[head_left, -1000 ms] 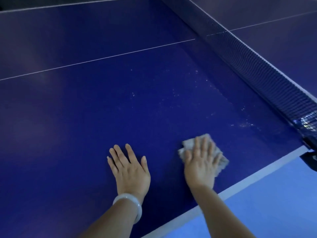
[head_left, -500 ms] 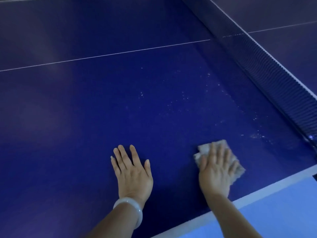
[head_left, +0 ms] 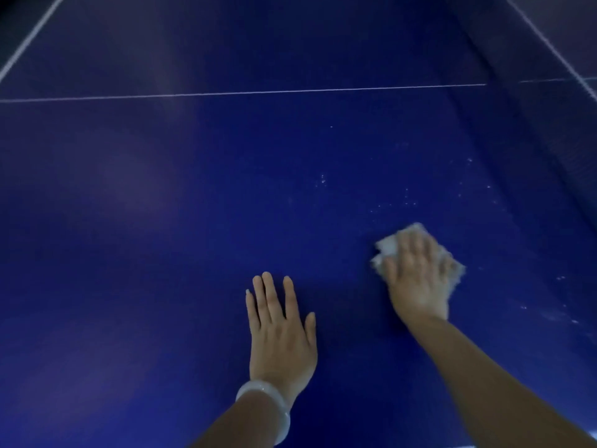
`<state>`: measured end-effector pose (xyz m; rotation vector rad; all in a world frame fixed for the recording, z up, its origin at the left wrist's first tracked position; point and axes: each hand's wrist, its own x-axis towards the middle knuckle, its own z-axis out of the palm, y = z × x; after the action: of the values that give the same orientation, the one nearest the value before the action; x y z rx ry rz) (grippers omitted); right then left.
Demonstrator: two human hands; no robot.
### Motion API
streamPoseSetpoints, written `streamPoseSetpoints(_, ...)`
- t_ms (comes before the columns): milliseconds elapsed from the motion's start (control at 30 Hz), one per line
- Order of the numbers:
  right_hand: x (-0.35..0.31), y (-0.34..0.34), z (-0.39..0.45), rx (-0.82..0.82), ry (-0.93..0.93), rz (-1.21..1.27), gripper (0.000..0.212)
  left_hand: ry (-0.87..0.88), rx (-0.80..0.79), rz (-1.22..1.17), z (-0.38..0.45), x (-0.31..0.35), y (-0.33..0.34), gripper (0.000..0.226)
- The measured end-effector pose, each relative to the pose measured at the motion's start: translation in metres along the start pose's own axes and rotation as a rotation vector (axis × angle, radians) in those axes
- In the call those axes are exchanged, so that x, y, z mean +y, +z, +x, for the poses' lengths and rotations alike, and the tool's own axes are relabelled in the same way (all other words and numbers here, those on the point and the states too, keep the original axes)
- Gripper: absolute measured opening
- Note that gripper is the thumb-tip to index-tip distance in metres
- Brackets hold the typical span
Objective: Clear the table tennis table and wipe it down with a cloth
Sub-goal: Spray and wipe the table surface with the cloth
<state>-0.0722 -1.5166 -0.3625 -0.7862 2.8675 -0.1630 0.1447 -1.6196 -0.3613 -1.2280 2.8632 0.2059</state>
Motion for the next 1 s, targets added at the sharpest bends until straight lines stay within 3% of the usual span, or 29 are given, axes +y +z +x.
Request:
streamPoseSetpoints(67, 0.018, -0.006, -0.004, 0.002, 0.183, 0.080, 0.061, -0.002, -0.007, 0.006, 0.000, 0.000, -0.002, 0.068)
streamPoseSetpoints(133, 0.010, -0.002, -0.027, 0.030, 0.202, 0.085, 0.061, -0.002, -0.009, 0.012, 0.000, 0.001, -0.004, 0.069)
streamPoseSetpoints(200, -0.015, 0.006, -0.058, 0.047, 0.073, 0.041, 0.058, -0.002, -0.018, 0.010, -0.001, 0.001, -0.004, 0.069)
streamPoseSetpoints(300, -0.044, 0.019, -0.081, 0.016, -0.270, -0.011, 0.057, 0.004, -0.030, 0.005, 0.000, 0.002, -0.005, 0.070)
streamPoseSetpoints(433, -0.030, 0.010, -0.032, -0.020, -0.586, -0.128, 0.057, -0.008, -0.026, 0.010, 0.000, 0.003, -0.005, 0.070)
streamPoseSetpoints(500, -0.005, 0.000, 0.008, -0.017, -0.462, -0.152, 0.057, -0.015, -0.026, 0.021, 0.000, 0.003, -0.005, 0.070)
streamPoseSetpoints(633, 0.032, -0.018, 0.038, -0.025, 0.112, 0.081, 0.059, -0.016, -0.021, 0.057, 0.000, 0.004, -0.005, 0.070)
streamPoseSetpoints(700, 0.019, -0.014, 0.016, 0.008, 0.151, 0.087, 0.060, -0.026, -0.026, 0.063, 0.000, 0.004, -0.004, 0.070)
streamPoseSetpoints(767, -0.001, -0.002, -0.027, 0.048, -0.018, 0.018, 0.057, -0.028, -0.033, 0.062, -0.001, 0.005, -0.004, 0.070)
streamPoseSetpoints(900, 0.017, 0.015, -0.108, -0.027, -0.566, -0.058, 0.059, -0.025, -0.034, 0.071, 0.000, 0.006, -0.004, 0.071)
streamPoseSetpoints(933, 0.036, 0.014, -0.109, -0.037, -0.614, -0.085, 0.060, -0.029, -0.039, 0.076, 0.000, 0.007, -0.004, 0.071)
streamPoseSetpoints(1000, 0.075, 0.008, -0.099, -0.005, -0.485, -0.109, 0.061, -0.040, -0.046, 0.084, 0.001, 0.008, -0.005, 0.071)
